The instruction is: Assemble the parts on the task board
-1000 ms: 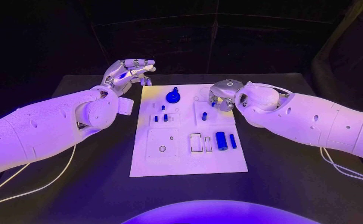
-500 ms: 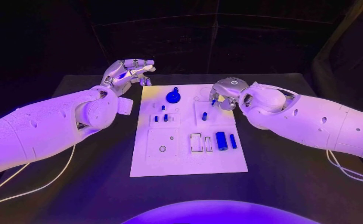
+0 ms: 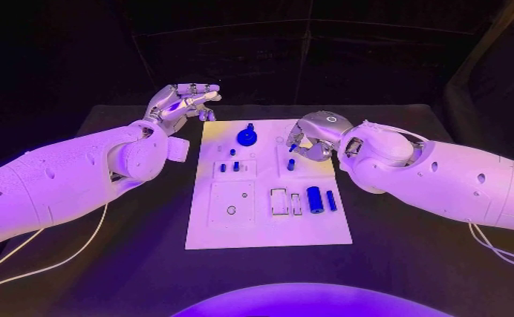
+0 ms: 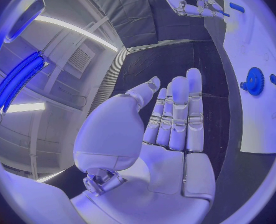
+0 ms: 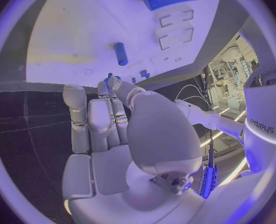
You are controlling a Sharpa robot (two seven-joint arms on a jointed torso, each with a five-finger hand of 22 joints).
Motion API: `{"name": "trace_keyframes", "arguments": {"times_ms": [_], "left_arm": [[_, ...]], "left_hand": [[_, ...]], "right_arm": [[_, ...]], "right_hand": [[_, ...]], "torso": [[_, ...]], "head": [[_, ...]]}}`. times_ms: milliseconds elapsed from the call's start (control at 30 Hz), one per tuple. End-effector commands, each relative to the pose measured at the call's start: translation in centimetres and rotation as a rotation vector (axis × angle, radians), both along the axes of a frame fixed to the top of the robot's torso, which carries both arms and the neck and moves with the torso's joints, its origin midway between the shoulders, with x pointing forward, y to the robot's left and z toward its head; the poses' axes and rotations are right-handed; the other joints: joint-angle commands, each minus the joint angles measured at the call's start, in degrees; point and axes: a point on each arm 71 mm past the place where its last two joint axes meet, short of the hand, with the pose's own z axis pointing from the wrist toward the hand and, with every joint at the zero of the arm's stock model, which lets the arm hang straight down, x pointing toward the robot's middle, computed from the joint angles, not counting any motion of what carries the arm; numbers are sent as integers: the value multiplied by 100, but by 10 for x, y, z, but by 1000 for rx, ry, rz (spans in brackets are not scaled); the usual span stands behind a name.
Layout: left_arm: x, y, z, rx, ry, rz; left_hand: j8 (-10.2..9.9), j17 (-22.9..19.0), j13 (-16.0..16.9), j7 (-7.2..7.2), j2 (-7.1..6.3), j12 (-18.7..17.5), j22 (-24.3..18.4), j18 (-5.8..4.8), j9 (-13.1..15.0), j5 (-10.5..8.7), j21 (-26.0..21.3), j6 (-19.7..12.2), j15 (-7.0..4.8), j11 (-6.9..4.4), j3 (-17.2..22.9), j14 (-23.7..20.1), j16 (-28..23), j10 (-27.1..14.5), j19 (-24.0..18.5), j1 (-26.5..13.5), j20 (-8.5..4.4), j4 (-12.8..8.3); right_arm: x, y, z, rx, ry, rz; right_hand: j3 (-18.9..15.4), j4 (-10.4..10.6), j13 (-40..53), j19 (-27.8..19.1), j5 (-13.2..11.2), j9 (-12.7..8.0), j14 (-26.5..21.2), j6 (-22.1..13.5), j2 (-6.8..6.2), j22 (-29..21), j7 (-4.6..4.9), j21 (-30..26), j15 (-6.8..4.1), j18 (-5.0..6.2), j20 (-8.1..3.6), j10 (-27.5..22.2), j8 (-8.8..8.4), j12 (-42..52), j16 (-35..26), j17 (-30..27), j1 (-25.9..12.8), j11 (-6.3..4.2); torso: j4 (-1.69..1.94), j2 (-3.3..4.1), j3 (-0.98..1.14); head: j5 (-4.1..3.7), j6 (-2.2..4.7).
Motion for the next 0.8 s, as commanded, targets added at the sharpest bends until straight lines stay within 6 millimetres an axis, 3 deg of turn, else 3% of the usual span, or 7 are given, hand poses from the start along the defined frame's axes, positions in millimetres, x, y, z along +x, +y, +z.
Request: {"name": "trace_keyframes", "arguments": {"times_ms": [33,200,333,433,500,800], "left_arm": [[0,-3,1,-11,-1,-12],[0,-4,1,-12,1,-15],[-1,-6,1,-13,1,-19],[-1,-10,2,-15,2,-24],[-1,-11,2,-16,3,-27],[-1,-15,1,-17,6,-33]], "left_hand": [[-26,-5,-7,21,-6,-23,-5,71,-7,-4,-21,2,-2,27,-35,-52,-40,3,-27,-1,18,-11],[-26,-5,-7,21,-6,-23,-5,71,-7,-4,-21,2,-2,27,-35,-52,-40,3,-27,-1,18,-11],[-28,-8,-7,23,-2,-25,-10,71,-7,-4,-27,-3,0,29,-35,-55,-42,-3,-26,8,19,-15],[-31,-11,-7,27,5,-26,-15,72,-7,-4,-33,-9,1,31,-34,-56,-43,-8,-24,22,20,-20],[-31,-11,-7,27,5,-26,-15,72,-7,-4,-33,-9,1,31,-34,-56,-43,-8,-24,22,20,-20],[-45,-16,-7,48,6,-31,-26,71,-10,-4,-46,-38,8,44,-45,-58,-45,-25,-18,33,25,-25]], "right_arm": [[-5,11,6,55,0,25],[-14,34,9,66,10,86],[-18,51,8,61,23,131],[-19,64,4,46,45,166],[-20,69,1,38,59,178],[-30,83,-23,9,123,213]], "right_hand": [[-3,34,-5,52,-32,4,211,25,0,5,3,18,-21,-69,0,-25,-27,-37,19,6,-68,22],[-1,36,-6,53,-24,4,212,20,3,11,5,24,-19,-69,2,-30,-31,-46,27,8,-71,24],[0,37,-6,50,-17,3,211,19,6,7,6,24,-19,-68,3,-31,-33,-50,26,4,-71,25],[2,39,-6,46,-7,3,211,16,10,3,8,24,-17,-67,4,-33,-36,-56,30,3,-72,26],[3,38,-6,45,-2,3,211,15,12,5,8,25,-17,-68,4,-35,-37,-59,34,7,-71,27],[8,34,-6,40,23,2,209,9,18,4,12,29,-15,-66,6,-38,-44,-70,43,9,-65,29]], "torso": [[19,5,-5],[3,13,-4],[14,18,-16],[16,18,-12],[19,21,-17],[-2,13,-1]], "head": [[36,-3],[160,-48],[210,-77],[296,-122],[323,-132],[483,-206]]}}
